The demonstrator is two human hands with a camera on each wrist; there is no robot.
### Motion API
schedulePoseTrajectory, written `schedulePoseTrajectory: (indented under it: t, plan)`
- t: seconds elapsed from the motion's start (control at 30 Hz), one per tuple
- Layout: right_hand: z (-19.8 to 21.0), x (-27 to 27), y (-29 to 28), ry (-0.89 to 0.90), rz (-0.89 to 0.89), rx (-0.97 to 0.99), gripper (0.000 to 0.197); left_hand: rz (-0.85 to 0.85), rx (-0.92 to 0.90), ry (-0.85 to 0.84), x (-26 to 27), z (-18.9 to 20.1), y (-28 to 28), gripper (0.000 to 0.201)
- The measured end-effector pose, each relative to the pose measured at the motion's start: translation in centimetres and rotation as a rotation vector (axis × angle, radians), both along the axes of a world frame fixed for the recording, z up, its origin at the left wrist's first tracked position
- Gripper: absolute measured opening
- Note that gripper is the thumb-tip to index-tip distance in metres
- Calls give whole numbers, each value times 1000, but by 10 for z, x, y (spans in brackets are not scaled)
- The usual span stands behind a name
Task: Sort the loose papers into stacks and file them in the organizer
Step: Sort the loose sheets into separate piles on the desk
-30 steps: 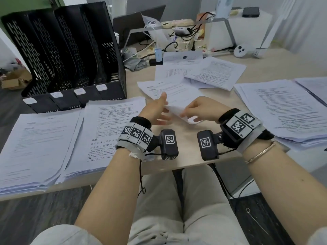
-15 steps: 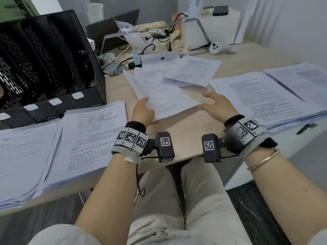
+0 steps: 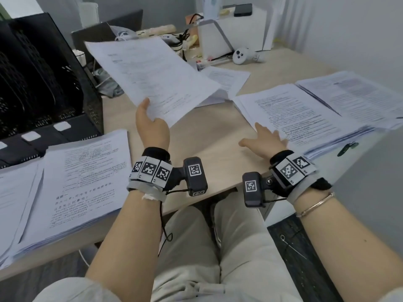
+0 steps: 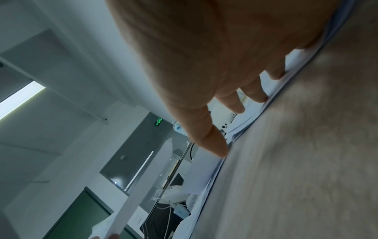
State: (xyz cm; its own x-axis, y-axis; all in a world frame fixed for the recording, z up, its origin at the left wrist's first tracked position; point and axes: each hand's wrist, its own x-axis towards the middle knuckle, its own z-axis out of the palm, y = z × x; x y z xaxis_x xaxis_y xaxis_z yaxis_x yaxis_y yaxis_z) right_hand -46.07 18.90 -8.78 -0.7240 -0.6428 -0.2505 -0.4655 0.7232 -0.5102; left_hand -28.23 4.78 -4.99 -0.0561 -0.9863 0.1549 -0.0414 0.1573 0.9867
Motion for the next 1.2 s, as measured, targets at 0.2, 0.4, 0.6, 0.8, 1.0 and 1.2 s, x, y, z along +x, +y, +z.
schedulePoseTrajectory:
  t: [0.2, 0.4, 0.6, 0.8, 1.0, 1.2]
  plan:
    - [0, 1, 2, -1, 11, 17, 82, 9, -40, 56, -16, -3, 0, 65]
    - [8, -2, 4, -78, -2, -23, 80, 40, -27, 119, -22, -3, -4, 66]
    - [12, -2, 2, -112, -17, -90, 80, -20, -15, 32, -21, -2, -4, 68]
    - [17, 6, -9, -289, -115, -547, 73, -166, -16, -34, -16, -2, 7, 68]
    - [27, 16, -24, -255, -89, -709, 45, -269, -120, -97, -1, 5, 21, 67]
    - [34, 33, -48, -201, -31, -733, 41, -236, -173, -131, 38, 16, 17, 64]
